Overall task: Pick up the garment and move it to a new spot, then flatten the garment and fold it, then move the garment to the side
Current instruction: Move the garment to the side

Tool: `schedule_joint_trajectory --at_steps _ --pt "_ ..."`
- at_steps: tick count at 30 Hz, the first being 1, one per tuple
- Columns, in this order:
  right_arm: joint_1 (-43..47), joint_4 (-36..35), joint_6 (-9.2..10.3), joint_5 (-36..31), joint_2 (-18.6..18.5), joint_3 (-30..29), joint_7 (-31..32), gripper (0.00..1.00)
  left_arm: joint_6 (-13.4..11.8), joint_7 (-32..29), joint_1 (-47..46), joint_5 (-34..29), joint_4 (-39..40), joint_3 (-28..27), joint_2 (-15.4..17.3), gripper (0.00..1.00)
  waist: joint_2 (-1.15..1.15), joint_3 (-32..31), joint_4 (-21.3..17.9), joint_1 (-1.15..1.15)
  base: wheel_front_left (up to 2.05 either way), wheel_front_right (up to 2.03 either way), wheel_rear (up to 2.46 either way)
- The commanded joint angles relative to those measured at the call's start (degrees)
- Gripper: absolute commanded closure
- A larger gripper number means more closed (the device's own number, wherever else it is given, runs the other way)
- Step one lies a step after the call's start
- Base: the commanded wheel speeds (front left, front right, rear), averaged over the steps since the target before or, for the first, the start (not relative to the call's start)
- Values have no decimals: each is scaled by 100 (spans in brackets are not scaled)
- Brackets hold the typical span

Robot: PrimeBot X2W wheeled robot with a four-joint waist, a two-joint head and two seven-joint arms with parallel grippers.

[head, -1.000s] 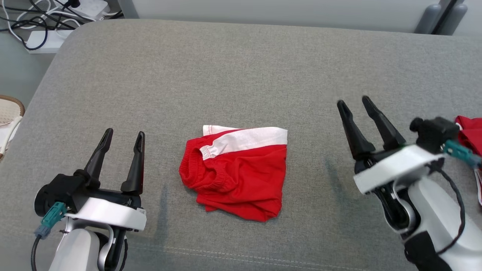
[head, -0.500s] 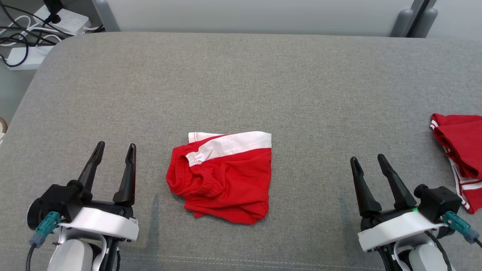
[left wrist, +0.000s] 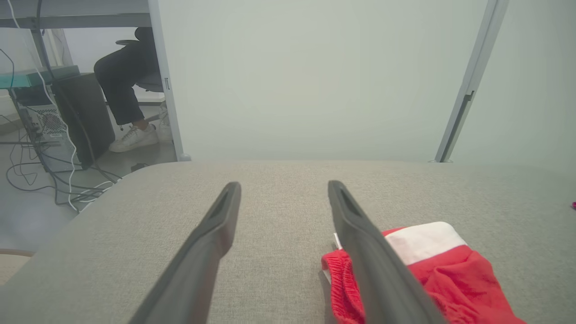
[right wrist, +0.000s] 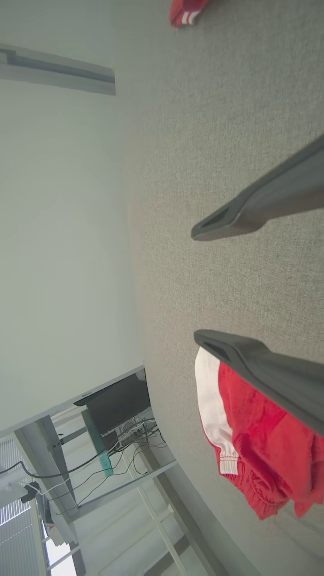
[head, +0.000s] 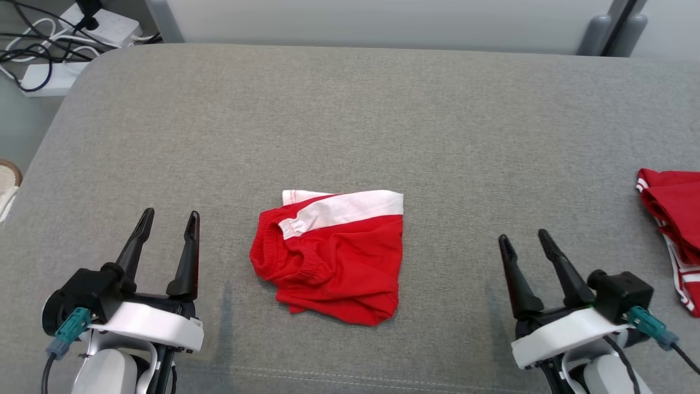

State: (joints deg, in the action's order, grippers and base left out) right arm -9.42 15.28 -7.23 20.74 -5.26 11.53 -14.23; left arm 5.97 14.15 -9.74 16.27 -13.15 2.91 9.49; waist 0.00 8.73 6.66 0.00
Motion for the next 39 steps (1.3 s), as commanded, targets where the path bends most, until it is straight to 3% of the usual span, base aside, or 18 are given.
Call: schedule_joint_trajectory --at_steps 1,8,14,26,27,28,29,39 --pt "-237 -48 -25 7 -24 221 -76 0 -66 15 -145 38 134 -163 96 0 0 19 84 0 0 0 0" --pt "-792 840 -25 284 -165 1024 -34 0 -40 29 -202 46 121 -47 85 0 0 142 470 0 0 0 0" --pt "-1320 1766 -25 989 -103 1825 490 0 -21 50 -268 52 29 55 21 0 0 221 760 0 0 0 0" --pt "-2063 2829 -25 1966 78 2771 737 0 8 77 -349 60 -131 138 -51 0 0 243 952 0 0 0 0" --pt "-2108 2866 -25 2048 91 2847 747 17 11 78 -352 64 -135 137 -55 0 0 244 955 0 0 0 0" --pt "-2162 2886 -25 2102 97 2915 701 69 12 79 -354 64 -141 136 -56 0 0 244 954 0 0 0 0" --pt "-2203 2929 -25 2150 99 2992 694 100 15 80 -357 68 -148 138 -63 0 0 243 955 0 0 0 0" --pt "-2371 3089 -25 2342 -211 3531 217 100 44 84 -377 64 -127 134 -51 0 0 277 694 0 0 0 0"
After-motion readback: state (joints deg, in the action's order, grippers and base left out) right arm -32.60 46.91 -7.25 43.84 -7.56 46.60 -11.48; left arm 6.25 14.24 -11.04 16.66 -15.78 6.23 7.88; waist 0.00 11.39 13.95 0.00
